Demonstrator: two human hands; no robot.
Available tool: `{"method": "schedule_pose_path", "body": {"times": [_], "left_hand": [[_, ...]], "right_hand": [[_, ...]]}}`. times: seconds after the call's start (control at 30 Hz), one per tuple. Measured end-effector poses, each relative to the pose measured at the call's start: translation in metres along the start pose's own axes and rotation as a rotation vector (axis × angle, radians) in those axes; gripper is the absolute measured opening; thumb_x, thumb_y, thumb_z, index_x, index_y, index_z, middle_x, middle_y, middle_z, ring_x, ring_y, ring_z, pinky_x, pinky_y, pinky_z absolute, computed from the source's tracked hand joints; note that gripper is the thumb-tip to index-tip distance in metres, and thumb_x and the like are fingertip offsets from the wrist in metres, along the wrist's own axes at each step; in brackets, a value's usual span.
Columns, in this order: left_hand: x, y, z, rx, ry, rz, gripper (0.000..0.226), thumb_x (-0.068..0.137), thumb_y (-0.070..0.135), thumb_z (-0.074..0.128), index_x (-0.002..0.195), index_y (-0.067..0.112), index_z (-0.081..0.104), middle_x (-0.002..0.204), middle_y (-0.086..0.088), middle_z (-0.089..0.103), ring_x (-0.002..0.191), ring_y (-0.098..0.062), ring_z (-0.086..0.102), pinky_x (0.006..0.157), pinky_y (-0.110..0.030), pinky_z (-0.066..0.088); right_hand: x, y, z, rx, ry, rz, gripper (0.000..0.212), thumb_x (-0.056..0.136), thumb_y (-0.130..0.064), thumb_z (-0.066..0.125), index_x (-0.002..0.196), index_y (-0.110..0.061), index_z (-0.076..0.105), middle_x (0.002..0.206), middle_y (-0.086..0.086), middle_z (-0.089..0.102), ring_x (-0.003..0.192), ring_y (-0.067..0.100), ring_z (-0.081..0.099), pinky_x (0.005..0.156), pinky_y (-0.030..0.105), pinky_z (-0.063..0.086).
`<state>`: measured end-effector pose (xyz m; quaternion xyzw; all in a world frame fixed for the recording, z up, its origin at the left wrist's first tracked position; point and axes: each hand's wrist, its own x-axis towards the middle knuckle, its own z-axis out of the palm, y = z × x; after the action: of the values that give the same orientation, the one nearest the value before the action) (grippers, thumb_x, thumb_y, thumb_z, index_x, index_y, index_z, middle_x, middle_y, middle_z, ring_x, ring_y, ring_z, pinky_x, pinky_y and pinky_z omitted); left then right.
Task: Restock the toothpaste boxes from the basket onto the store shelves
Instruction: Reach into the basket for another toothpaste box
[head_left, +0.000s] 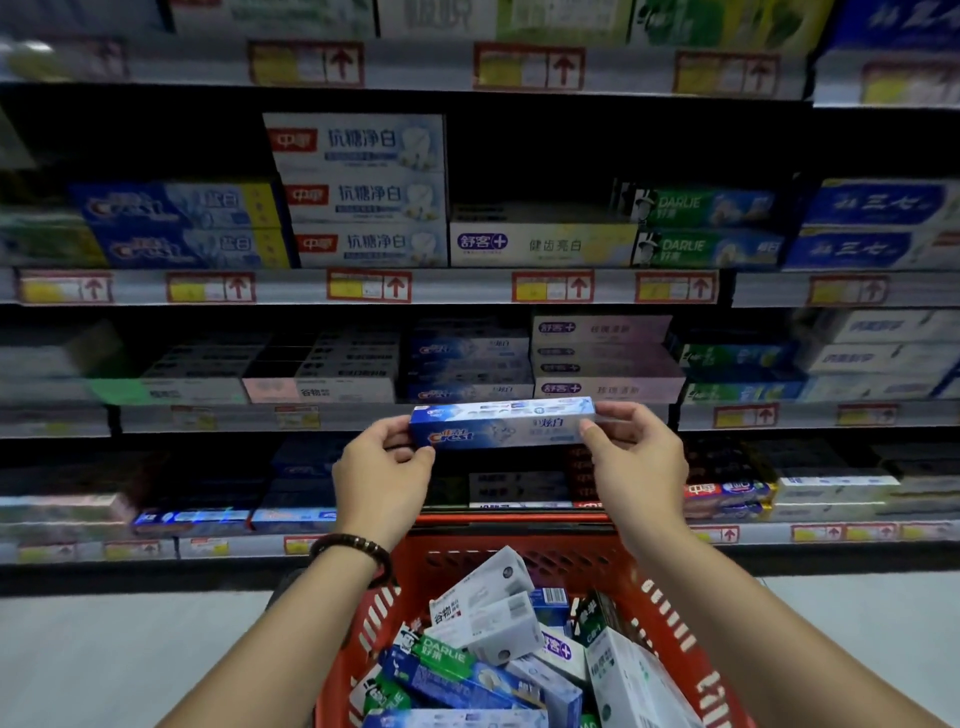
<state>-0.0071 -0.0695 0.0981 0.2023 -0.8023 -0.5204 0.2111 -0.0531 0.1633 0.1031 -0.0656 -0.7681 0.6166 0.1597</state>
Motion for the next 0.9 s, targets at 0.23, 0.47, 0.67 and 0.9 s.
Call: {"method": "schedule_pose_path", "body": {"times": [0.23, 0.47, 0.67, 0.9], "left_hand": [[0.044, 0.014, 0.004, -0.022, 0.065, 0.020, 0.042, 0.081, 0.014, 0.081, 0.114, 0.035, 0.067, 0.088, 0.023, 0.065, 0.089, 0.001, 0.067, 0.098, -0.037, 0.058], [0.086, 0.017, 0.017, 0.006, 0.094, 0.025, 0.042, 0.083, 0.010, 0.078, 0.121, 0.027, 0.068, 0.089, 0.021, 0.066, 0.082, 0.008, 0.061, 0.085, -0.023, 0.050], [0.125, 0.013, 0.026, 0.036, 0.108, 0.017, 0.044, 0.085, 0.014, 0.079, 0.128, 0.020, 0.068, 0.099, 0.010, 0.069, 0.092, -0.008, 0.066, 0.093, -0.030, 0.055], [0.144, 0.006, 0.038, 0.177, 0.136, 0.023, 0.055, 0.088, 0.026, 0.079, 0.139, 0.016, 0.062, 0.126, -0.007, 0.069, 0.113, -0.025, 0.063, 0.097, -0.035, 0.052]], "right_hand": [[0.025, -0.006, 0.035, -0.007, -0.089, -0.006, 0.013, 0.094, -0.025, 0.079, 0.103, -0.030, 0.070, 0.092, -0.012, 0.075, 0.089, 0.004, 0.070, 0.074, 0.022, 0.050], [0.056, -0.005, 0.067, -0.037, -0.156, 0.008, 0.025, 0.092, -0.019, 0.077, 0.111, -0.033, 0.068, 0.099, -0.014, 0.073, 0.094, 0.005, 0.068, 0.083, 0.028, 0.051], [0.089, -0.007, 0.086, -0.071, -0.184, 0.009, 0.028, 0.090, -0.015, 0.076, 0.114, -0.029, 0.070, 0.100, -0.013, 0.073, 0.094, 0.004, 0.068, 0.090, 0.033, 0.057], [0.113, -0.006, 0.100, -0.181, -0.198, 0.022, 0.030, 0.092, -0.011, 0.074, 0.115, -0.028, 0.064, 0.092, -0.020, 0.063, 0.100, 0.016, 0.065, 0.081, 0.027, 0.046]]}}
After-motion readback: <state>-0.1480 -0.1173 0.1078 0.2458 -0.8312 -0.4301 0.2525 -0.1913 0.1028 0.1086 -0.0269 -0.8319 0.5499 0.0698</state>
